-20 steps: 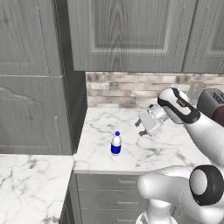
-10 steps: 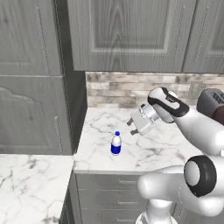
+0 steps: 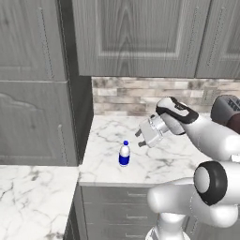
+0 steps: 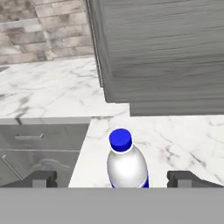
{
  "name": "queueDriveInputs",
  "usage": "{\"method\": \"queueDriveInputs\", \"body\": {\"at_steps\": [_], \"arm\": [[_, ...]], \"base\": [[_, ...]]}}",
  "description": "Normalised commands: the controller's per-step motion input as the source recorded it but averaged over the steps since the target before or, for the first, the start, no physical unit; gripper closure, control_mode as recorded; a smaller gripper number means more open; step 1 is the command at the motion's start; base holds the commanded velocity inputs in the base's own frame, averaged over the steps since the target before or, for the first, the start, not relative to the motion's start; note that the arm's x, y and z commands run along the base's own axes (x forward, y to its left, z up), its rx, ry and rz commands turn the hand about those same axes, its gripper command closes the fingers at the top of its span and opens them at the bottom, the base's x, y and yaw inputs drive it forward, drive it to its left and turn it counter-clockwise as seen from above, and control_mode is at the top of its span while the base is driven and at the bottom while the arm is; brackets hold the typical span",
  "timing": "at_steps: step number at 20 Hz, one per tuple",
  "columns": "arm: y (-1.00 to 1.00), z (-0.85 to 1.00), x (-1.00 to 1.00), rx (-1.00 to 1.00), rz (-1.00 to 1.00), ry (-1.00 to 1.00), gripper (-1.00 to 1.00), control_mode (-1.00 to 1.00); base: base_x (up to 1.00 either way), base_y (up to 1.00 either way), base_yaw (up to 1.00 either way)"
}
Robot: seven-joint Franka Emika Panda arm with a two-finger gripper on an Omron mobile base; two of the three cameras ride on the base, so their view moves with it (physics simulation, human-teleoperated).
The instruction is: Place the drinks on the dining counter in a tight cluster.
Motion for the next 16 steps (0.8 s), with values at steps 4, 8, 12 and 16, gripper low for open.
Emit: {"method": "queueDriveInputs", "body": {"at_steps": [4, 8, 12, 16], "arm": [[0.0, -0.58, 0.34, 0.12, 0.01, 0.0, -1.0, -1.0], [-0.04, -0.5, 0.36, 0.22, 0.1, -0.07, -1.0, -1.0], [-0.01, -0.17, 0.14, 0.23, 0.14, -0.07, -1.0, -1.0], [0.0, 0.03, -0.1, 0.11, 0.15, -0.03, -1.0, -1.0]], "base": [[0.0, 0.0, 0.0], [0.0, 0.0, 0.0], [0.0, 0.0, 0.0], [0.0, 0.0, 0.0]]}}
